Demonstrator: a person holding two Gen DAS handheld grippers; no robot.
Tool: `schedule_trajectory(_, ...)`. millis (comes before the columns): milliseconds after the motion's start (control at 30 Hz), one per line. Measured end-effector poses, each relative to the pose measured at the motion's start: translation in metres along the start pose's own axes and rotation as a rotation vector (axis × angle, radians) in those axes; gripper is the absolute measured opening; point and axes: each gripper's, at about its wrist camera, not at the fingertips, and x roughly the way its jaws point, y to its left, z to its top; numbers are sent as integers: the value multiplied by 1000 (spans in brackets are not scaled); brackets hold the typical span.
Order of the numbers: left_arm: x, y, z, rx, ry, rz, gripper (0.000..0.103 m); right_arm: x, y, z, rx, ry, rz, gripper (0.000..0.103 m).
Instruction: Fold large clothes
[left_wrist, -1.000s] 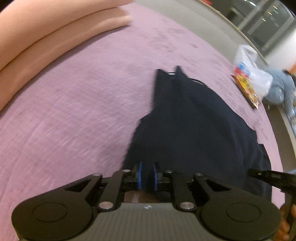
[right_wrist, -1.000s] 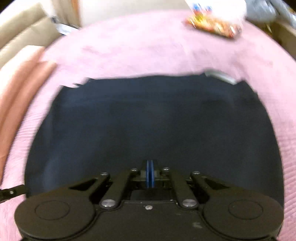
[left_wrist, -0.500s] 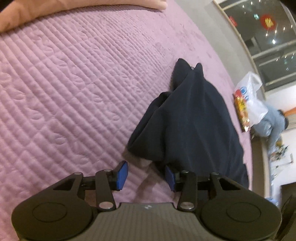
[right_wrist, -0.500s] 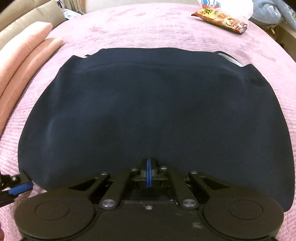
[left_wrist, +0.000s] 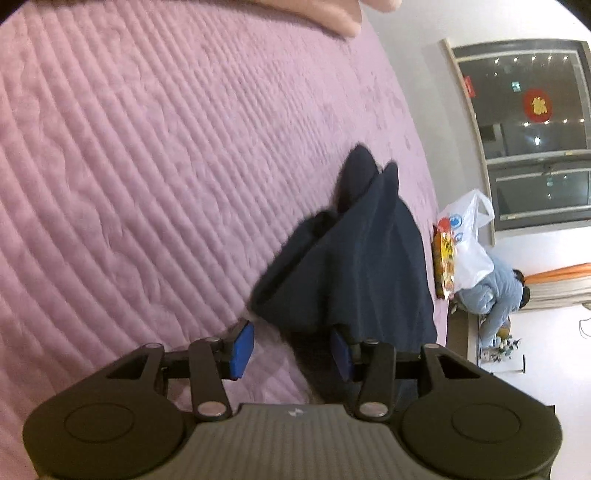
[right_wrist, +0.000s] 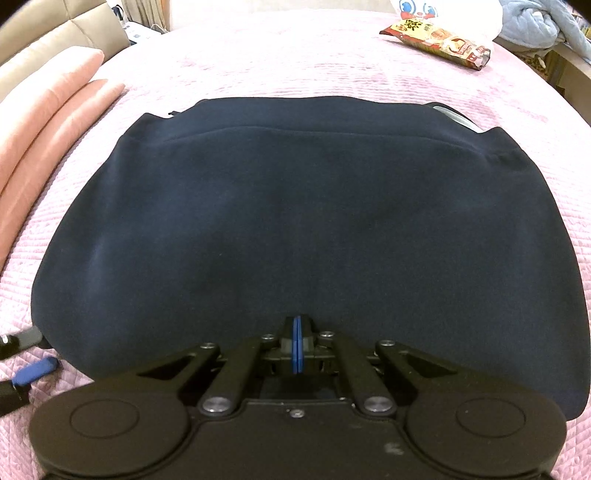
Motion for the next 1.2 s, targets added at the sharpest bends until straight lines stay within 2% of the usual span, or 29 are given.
schedule_trajectory(67,-4,1,8,1,-21,-5,48,-1,1,0,1,-1,-4,0)
schedule_trajectory(167,-8,-1,8,16,10,-28,50,-2,-1,0,18,-5,-2,0)
schedule_trajectory(267,-3,0,-4,-17,66,-64,62,-5,-5,-2,34,-18,15,0)
schedule_trajectory(333,5,2,-14,-44,77,-69,67,-9,-5,-4,41,-28,20,0)
schedule_trajectory(467,27,-9,-22,-23,12,-67,68,-26,-5,-5,48,-51,28,2)
schedule_trajectory(633,54,-18,-14,-75,-89,-120,67,-40,-3,-9,6,-89,29,4)
schedule_trajectory(700,61,-27,-14,-59,-116,-96,52,-25,-3,-11,-21,-54,39,3)
schedule_trajectory(733,63,-31,-14,-39,-126,-58,32,-17,-4,-11,-29,-41,42,3)
schedule_trajectory(767,66,-37,-14,-8,-131,-23,17,-8,-6,-12,-28,-32,52,1)
schedule_trajectory(833,66,-53,-17,51,-154,8,13,2,-12,-10,5,-35,102,0)
schedule_trajectory(933,53,-100,-27,235,-197,-4,10,9,-27,-9,88,-20,163,0)
schedule_trajectory(1067,52,-189,-60,491,-171,-128,9,15,-43,-11,150,-19,253,0)
schedule_trajectory(1200,73,-264,-118,728,-87,-255,9,5,-90,-5,328,-2,417,0)
